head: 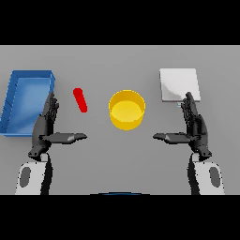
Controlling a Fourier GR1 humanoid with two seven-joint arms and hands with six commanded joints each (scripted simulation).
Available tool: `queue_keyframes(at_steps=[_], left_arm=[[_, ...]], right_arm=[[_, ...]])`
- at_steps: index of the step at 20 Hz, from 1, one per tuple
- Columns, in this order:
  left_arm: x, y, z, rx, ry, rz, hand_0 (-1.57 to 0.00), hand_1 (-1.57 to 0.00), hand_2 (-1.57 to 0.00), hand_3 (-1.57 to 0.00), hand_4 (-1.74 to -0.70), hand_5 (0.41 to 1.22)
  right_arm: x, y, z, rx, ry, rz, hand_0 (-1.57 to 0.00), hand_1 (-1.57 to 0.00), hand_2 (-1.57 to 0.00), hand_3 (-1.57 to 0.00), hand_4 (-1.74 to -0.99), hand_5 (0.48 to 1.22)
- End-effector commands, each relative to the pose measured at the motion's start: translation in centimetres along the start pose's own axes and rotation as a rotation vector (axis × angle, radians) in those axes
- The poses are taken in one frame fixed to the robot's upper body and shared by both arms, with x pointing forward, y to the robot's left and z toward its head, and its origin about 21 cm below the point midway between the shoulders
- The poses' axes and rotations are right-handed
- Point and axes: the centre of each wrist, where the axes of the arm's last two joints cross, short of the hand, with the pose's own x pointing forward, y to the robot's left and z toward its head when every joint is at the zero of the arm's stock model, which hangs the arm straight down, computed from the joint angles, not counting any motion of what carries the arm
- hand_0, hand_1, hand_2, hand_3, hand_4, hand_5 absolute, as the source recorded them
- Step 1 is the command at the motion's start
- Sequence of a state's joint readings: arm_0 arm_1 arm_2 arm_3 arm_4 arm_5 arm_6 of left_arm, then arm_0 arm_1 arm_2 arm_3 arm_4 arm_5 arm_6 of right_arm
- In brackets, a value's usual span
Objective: Pick up the red beaker and tilt it to pour out 1 green nut into yellow bowl. Pick up the yellow bowl and place it on the metallic measuring scale.
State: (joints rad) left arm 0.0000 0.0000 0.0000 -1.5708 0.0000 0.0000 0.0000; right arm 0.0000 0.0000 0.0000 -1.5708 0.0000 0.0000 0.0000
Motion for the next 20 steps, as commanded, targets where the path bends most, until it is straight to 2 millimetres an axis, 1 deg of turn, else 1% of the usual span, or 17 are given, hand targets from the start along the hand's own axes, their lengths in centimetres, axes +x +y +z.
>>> queue_keyframes(at_steps=[1, 5, 6, 7, 8, 9, 10, 12, 14, 15, 16, 18, 19, 20], left_arm=[[0.0, 0.0, 0.1, 0.001, -0.001, 0.0, 0.0, 0.0, 0.0, 0.0, -1.15, 0.599], [-0.1, 0.3, 0.7, 0.0, -0.006, 0.0, 0.0, 0.0, 0.0, 0.0, -1.15, 0.599], [0.2, 0.5, 0.7, 0.006, -0.015, -0.001, 0.0, 0.0, 0.0, 0.0, -1.15, 0.599], [0.4, 0.7, 1.5, -0.023, -0.024, -0.062, 0.0, 0.0, 0.0, 0.0, -1.15, 0.599], [0.8, 0.6, 2.5, -0.043, -0.039, -0.096, 0.0, 0.0, 0.0, 0.0, -1.16, 0.599], [0.8, 0.5, 2.9, -0.06, -0.033, -0.126, 0.0, 0.0, 0.0, 0.0, -1.16, 0.599], [1.0, 0.8, 3.1, -0.056, -0.022, -0.139, 0.0, 0.0, 0.0, 0.0, -1.16, 0.599], [1.6, 0.5, 3.5, -0.071, -0.022, -0.156, 0.0, 0.0, 0.0, 0.0, -1.16, 0.6], [1.9, 0.2, 3.1, -0.076, -0.017, -0.175, 0.0, 0.0, 0.0, 0.0, -1.16, 0.603], [1.5, 0.1, 3.1, -0.088, 0.004, -0.191, 0.0, 0.0, 0.0, 0.0, -1.16, 0.602], [1.4, 0.1, 3.2, -0.089, 0.0, -0.197, 0.0, 0.0, 0.0, 0.0, -1.16, 0.602], [0.8, -0.2, 2.1, -0.087, 0.021, -0.21, 0.0, 0.0, 0.0, 0.0, -1.17, 0.605], [0.4, -0.4, 1.3, -0.1, 0.025, -0.21, 0.0, 0.0, 0.0, 0.0, -1.19, 0.611], [0.2, -0.8, 0.8, -0.106, 0.014, -0.212, 0.0, 0.0, 0.0, 0.0, -1.21, 0.615]], right_arm=[[0.0, 0.1, 0.0, 0.0, 0.0, -0.001, 0.0, 0.0, 0.0, 0.0, -1.167, 0.599], [0.0, 0.6, -0.1, 0.002, 0.0, -0.001, 0.0, 0.0, 0.0, 0.0, -1.167, 0.599], [-0.3, 0.6, 0.2, 0.005, 0.0, 0.001, 0.0, 0.0, 0.0, 0.0, -1.167, 0.599], [0.2, 0.2, 0.7, 0.001, -0.077, 0.163, 0.0, 0.0, 0.0, 0.0, -1.167, 0.599], [0.1, 0.6, 1.3, 0.005, -0.112, 0.251, 0.0, 0.0, 0.0, 0.0, -1.163, 0.595], [0.0, 1.4, 1.7, 0.009, -0.117, 0.297, 0.0, 0.0, 0.0, 0.0, -1.162, 0.594], [0.1, 1.3, 2.2, 0.006, -0.123, 0.328, 0.0, 0.0, 0.0, 0.0, -1.16, 0.591], [0.7, 1.2, 2.2, -0.001, -0.121, 0.344, 0.0, 0.0, 0.0, 0.0, -1.162, 0.591], [0.5, 1.5, 2.7, 0.007, -0.122, 0.333, 0.0, 0.0, 0.0, 0.0, -1.183, 0.596], [0.7, 1.3, 2.6, 0.01, -0.12, 0.325, 0.0, 0.0, 0.0, 0.0, -1.192, 0.6], [0.7, 1.4, 2.6, 0.013, -0.11, 0.316, 0.0, 0.0, 0.0, 0.0, -1.199, 0.603], [0.8, 1.2, 2.7, 0.026, -0.124, 0.287, 0.0, 0.0, 0.0, 0.0, -1.224, 0.611], [0.6, 1.0, 2.9, 0.022, -0.115, 0.298, 0.0, 0.0, 0.0, 0.0, -1.23, 0.617], [0.7, 1.1, 2.9, 0.028, -0.12, 0.308, 0.0, 0.0, 0.0, 0.0, -1.236, 0.623]])
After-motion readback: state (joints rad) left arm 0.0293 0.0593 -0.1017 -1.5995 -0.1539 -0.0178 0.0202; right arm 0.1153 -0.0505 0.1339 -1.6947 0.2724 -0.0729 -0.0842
